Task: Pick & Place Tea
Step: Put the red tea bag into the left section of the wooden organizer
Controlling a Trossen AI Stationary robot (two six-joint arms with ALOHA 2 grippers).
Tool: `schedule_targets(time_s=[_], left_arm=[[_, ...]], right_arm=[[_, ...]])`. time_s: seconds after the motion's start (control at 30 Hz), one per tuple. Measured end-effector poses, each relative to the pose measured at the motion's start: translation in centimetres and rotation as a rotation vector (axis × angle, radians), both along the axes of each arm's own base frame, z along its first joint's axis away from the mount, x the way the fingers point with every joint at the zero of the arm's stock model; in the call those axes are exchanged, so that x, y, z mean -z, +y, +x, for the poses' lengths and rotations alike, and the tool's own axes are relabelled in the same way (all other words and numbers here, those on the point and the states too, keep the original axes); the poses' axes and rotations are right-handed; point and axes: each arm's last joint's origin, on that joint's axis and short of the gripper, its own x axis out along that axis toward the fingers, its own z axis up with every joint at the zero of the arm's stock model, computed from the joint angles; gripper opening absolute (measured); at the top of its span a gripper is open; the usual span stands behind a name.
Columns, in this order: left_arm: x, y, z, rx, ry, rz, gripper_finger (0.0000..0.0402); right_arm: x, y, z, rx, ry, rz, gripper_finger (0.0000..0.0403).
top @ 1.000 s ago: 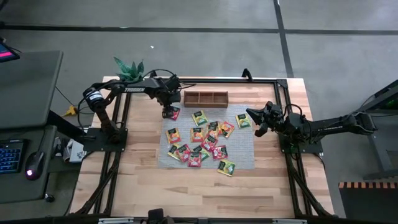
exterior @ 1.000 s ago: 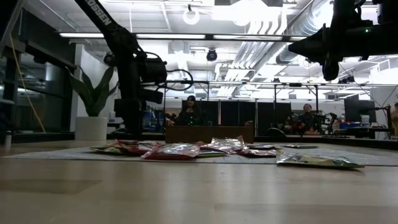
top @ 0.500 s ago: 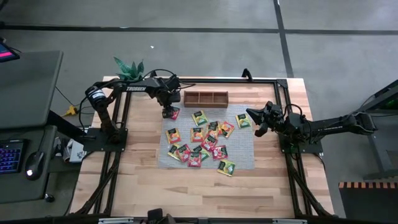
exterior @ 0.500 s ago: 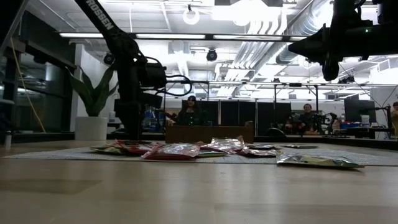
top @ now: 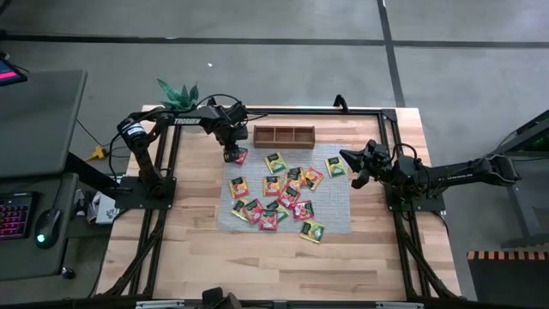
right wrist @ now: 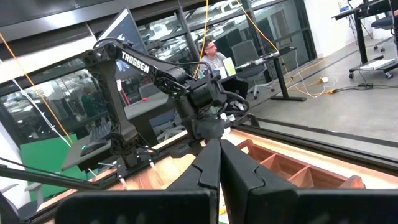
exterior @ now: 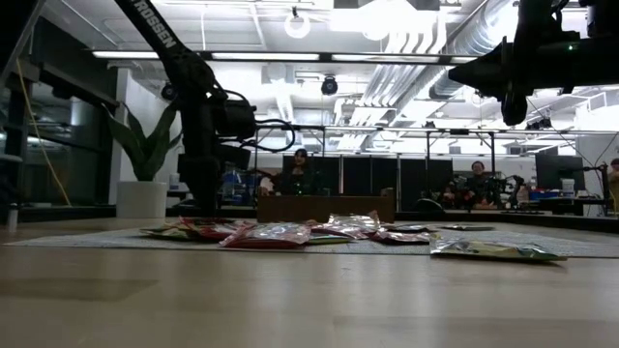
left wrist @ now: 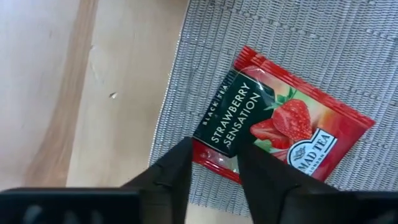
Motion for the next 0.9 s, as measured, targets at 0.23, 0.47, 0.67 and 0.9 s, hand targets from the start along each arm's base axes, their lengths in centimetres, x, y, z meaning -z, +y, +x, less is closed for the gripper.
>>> schedule_targets(time_s=[0.23, 0.47, 0.67, 0.9], left_arm=[[0.0, 0.0, 0.0, -0.041, 0.002, -0.008, 0.0026], [0.0, 0.0, 0.0, -0.082, 0.006, -0.012, 0.0002], [-0.4, -0.4, -0.4, -0.100, 0.028, -0.032, 0.0001], [-3.2, 0.2, 0.2, -0.099, 0.030, -0.020, 0.0000]], right_arm=[[0.0, 0.0, 0.0, 0.000, -0.001, 0.000, 0.0001], [0.0, 0.0, 0.0, 0.000, 0.000, 0.000, 0.0001], [0.0, 0.0, 0.0, 0.000, -0.001, 0.000, 0.0001], [0.0, 0.0, 0.0, 0.000, 0.000, 0.000, 0.0001]])
